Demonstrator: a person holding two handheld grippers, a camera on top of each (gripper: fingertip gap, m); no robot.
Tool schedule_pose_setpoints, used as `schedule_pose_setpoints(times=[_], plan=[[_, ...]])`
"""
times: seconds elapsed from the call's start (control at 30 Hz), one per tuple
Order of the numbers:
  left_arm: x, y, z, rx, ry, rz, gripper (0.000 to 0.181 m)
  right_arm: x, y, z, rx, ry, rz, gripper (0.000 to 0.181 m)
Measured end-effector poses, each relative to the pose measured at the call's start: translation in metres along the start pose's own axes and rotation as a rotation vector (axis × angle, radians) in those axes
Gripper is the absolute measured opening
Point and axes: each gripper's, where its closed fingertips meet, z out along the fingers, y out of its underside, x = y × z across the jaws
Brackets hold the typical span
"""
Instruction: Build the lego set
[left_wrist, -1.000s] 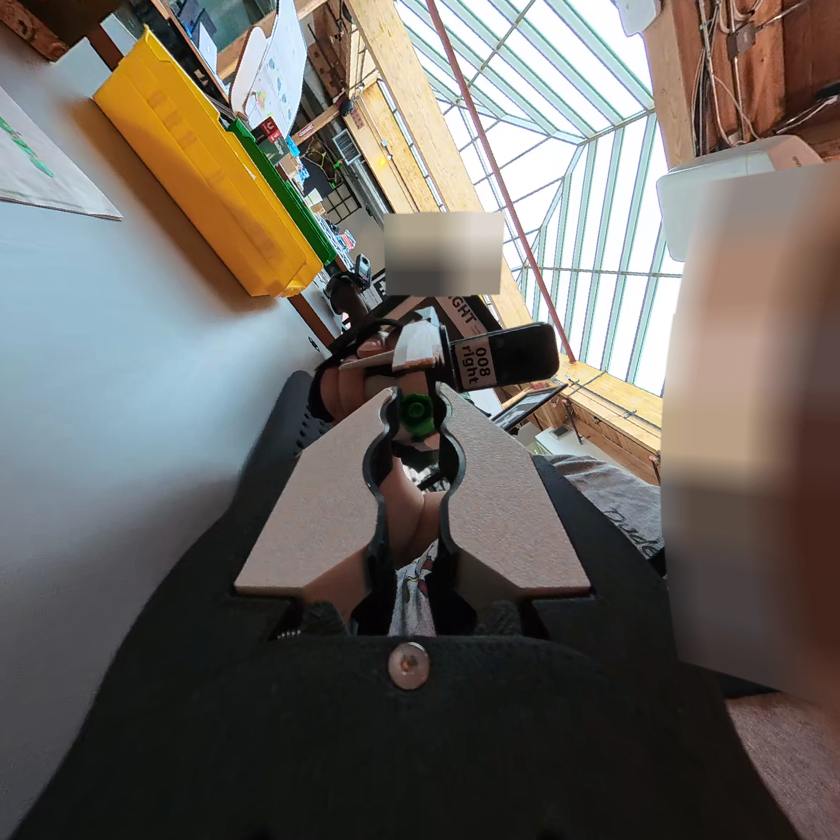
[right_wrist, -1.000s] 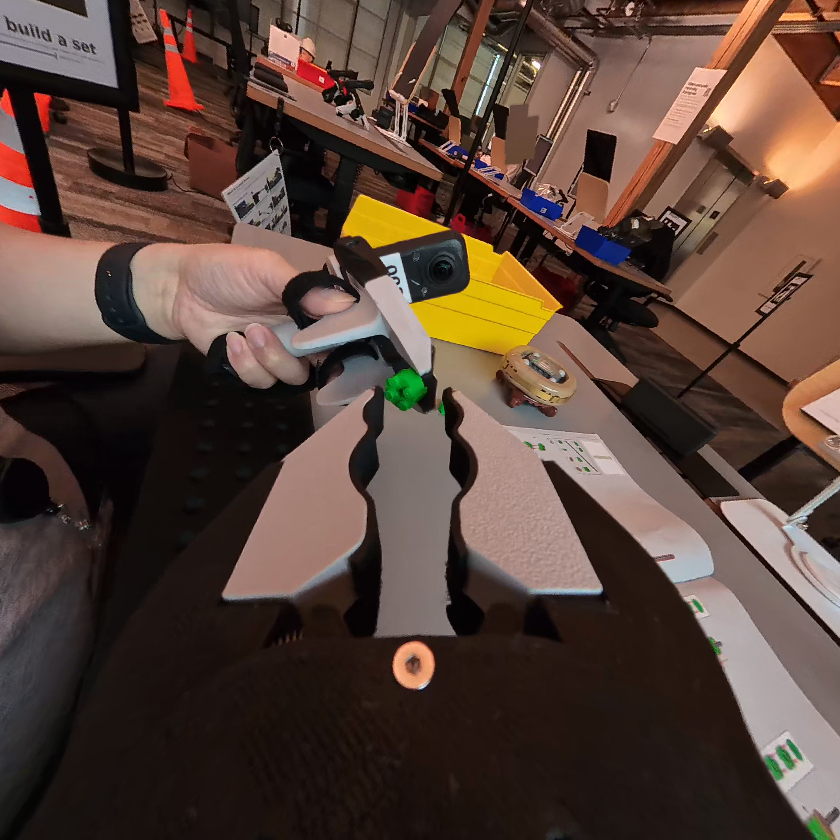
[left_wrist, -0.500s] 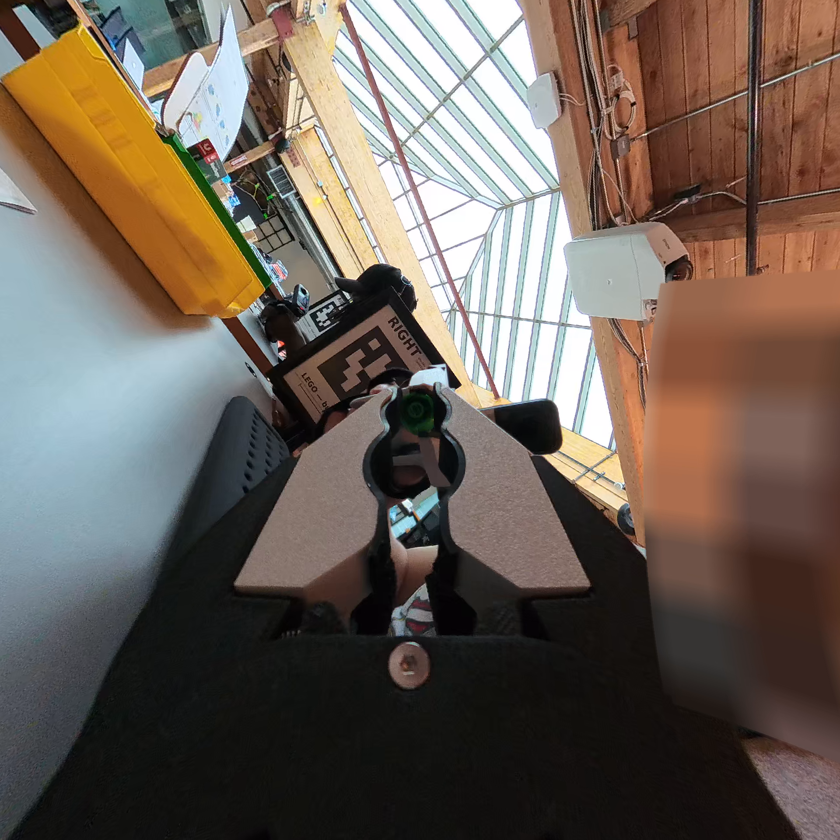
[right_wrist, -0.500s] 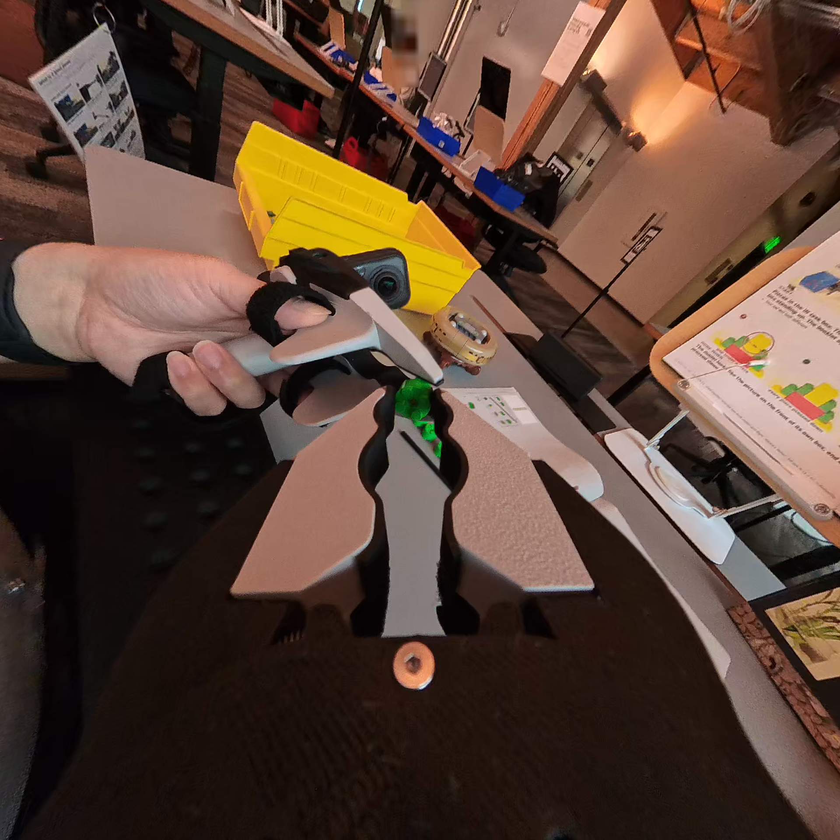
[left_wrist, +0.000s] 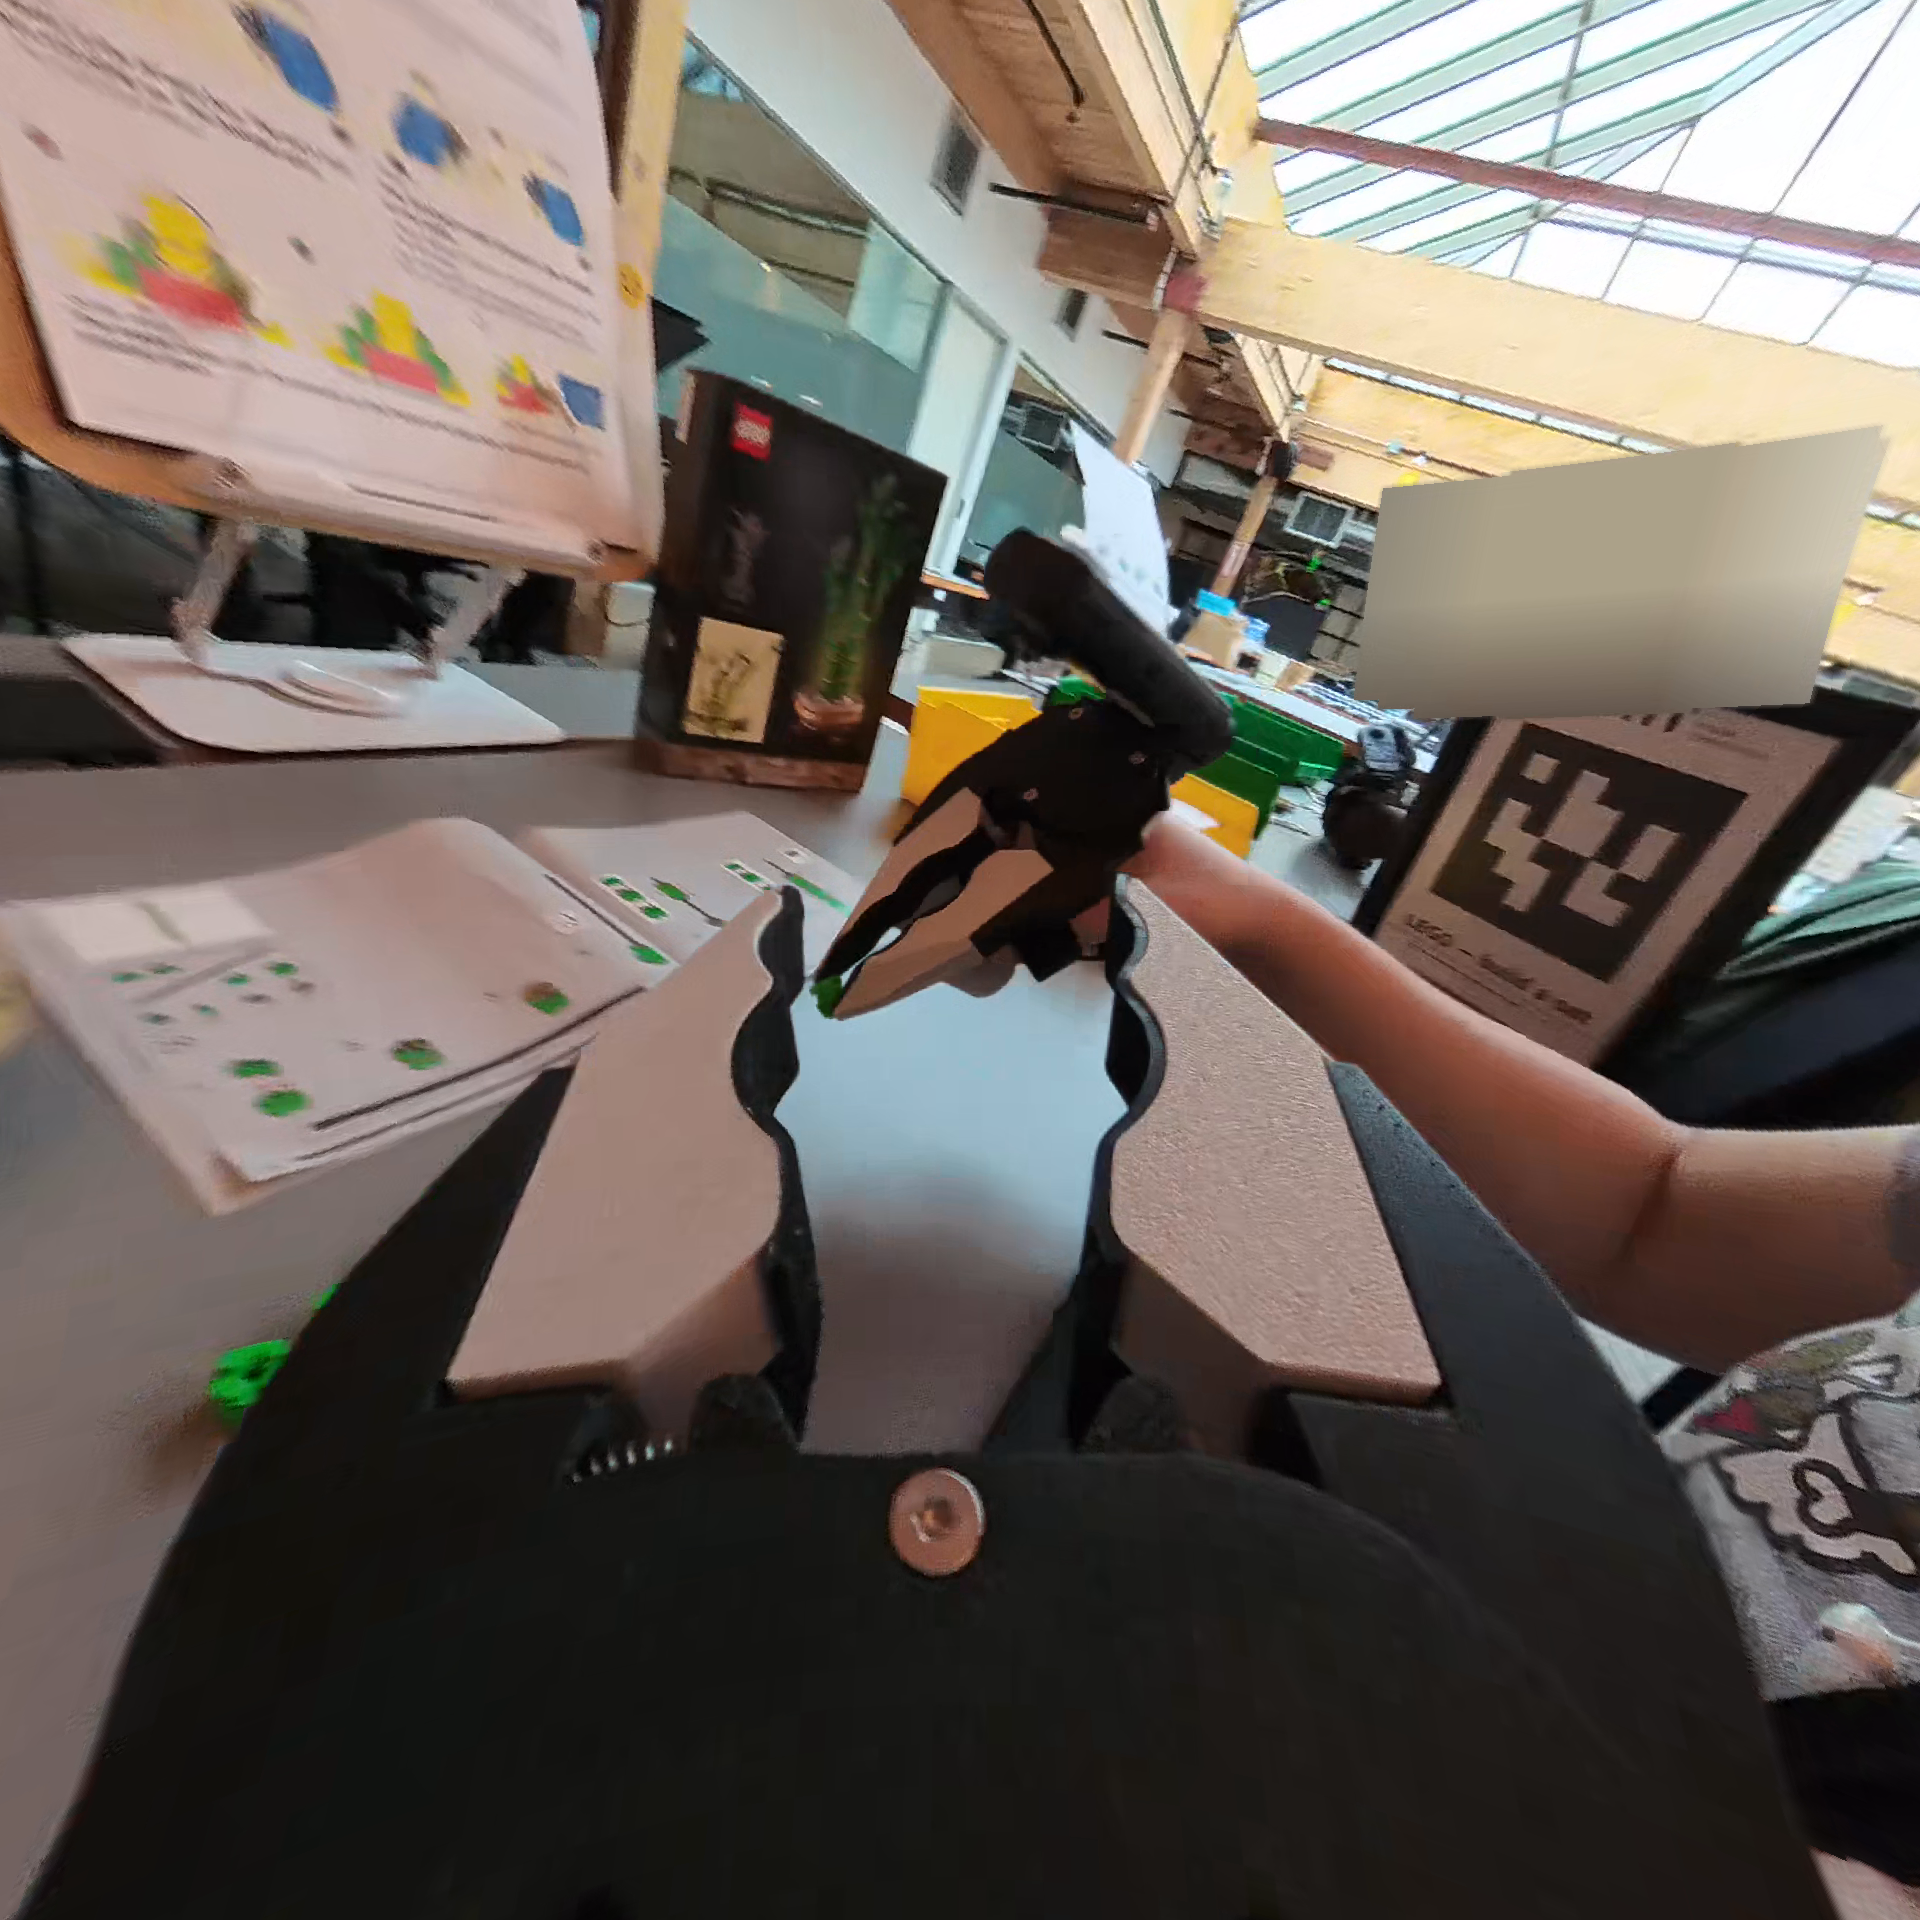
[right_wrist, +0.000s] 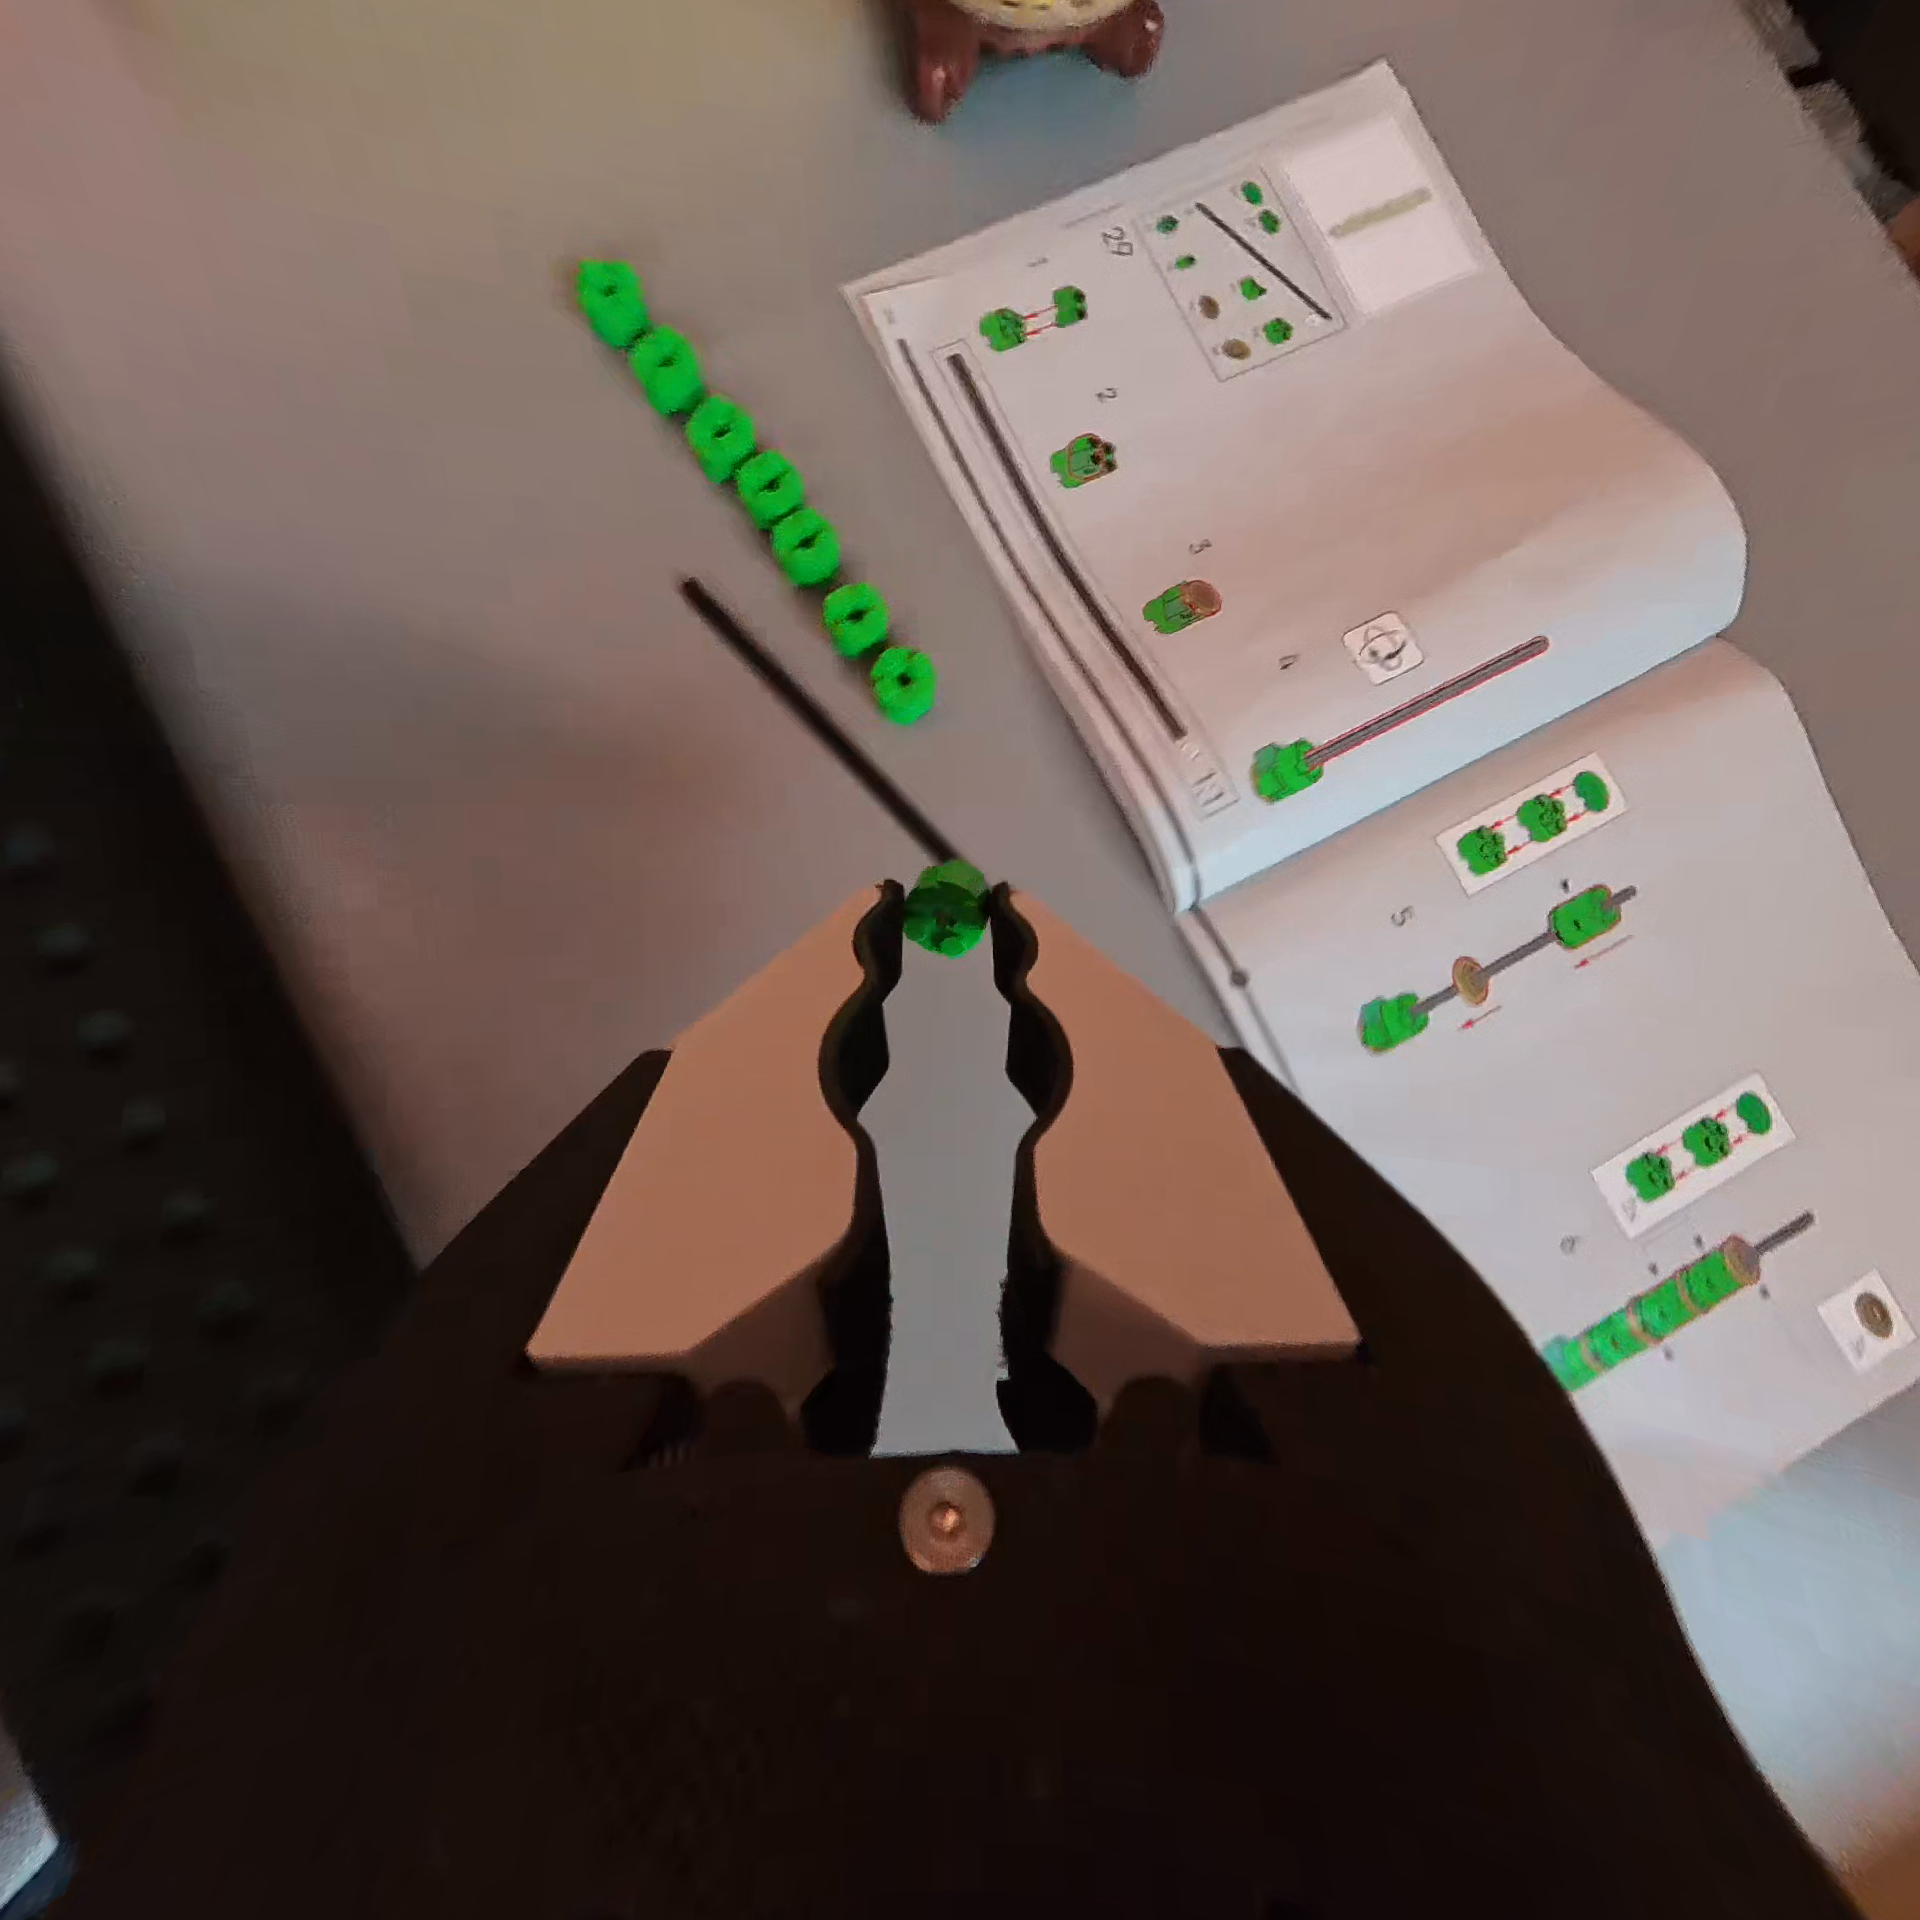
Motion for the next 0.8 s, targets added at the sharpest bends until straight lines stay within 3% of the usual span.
schedule_pose_setpoints(times=[0.03,0.2,0.37,0.67,0.8], plan=[[-0.003,-0.006,-0.006,0.008,-0.017,0.012,0.056,0.003,-0.002,0.009,-0.034,-0.022,0.017,0.015],[-0.018,-0.033,-0.039,0.078,-0.110,0.071,0.046,0.008,-0.001,0.046,-0.218,-0.090,0.036,0.015],[-0.026,-0.049,-0.062,0.115,-0.164,0.092,0.044,0.004,0.002,0.062,-0.319,-0.117,-0.004,0.016],[-0.029,-0.045,-0.099,0.093,-0.249,0.079,0.043,0.004,-0.003,0.069,-0.350,-0.121,-0.050,0.020],[-0.036,-0.040,-0.130,0.069,-0.340,0.084,0.044,0.009,-0.009,0.050,-0.227,-0.094,-0.025,0.024]])
